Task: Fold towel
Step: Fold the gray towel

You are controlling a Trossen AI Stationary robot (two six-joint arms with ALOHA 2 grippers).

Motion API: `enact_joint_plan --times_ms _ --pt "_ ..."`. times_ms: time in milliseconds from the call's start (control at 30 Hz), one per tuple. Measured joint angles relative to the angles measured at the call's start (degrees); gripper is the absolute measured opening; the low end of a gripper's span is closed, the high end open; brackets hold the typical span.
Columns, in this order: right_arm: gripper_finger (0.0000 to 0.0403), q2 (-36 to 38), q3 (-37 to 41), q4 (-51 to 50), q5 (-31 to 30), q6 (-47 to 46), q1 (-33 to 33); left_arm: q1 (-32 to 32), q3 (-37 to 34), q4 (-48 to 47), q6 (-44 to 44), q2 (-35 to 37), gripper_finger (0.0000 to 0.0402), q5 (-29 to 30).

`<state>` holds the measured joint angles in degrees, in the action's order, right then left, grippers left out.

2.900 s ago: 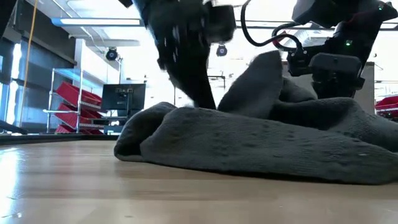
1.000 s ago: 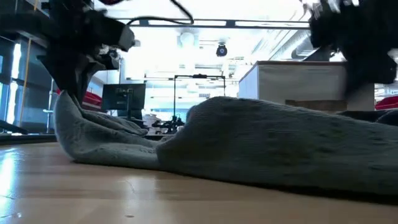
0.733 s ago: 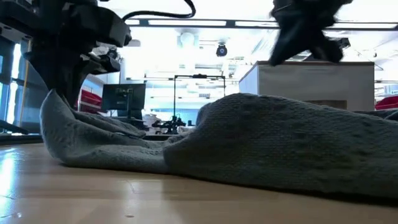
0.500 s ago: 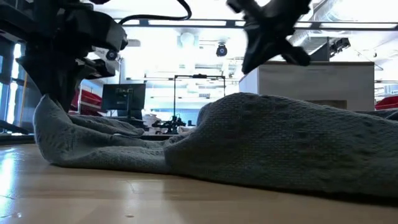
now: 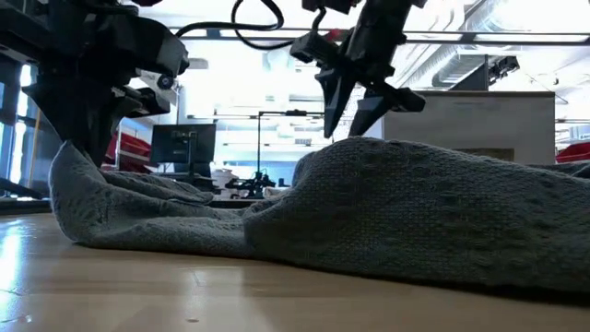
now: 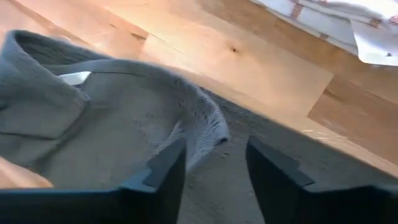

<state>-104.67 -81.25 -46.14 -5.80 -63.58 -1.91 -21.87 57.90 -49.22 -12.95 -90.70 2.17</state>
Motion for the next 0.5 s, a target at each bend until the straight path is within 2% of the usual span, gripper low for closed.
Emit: enact_joint_plan --times_ms 133,233,500 --pt "0.0204 -0.29 0.12 -0.30 -0.15 -0.12 0.80 0.00 0.01 0.01 0.02 0.00 0.0000 0.00" --pt "0.0217 -0.75 0.81 -0.26 0.20 -0.25 1.53 0.00 0.01 0.00 0.02 0.00 0.0000 0.00" --pt "0.0193 -2.18 4.18 7.97 6.40 0.47 2.42 0.00 0.05 0.01 -0.02 0.00 0.0000 0.00"
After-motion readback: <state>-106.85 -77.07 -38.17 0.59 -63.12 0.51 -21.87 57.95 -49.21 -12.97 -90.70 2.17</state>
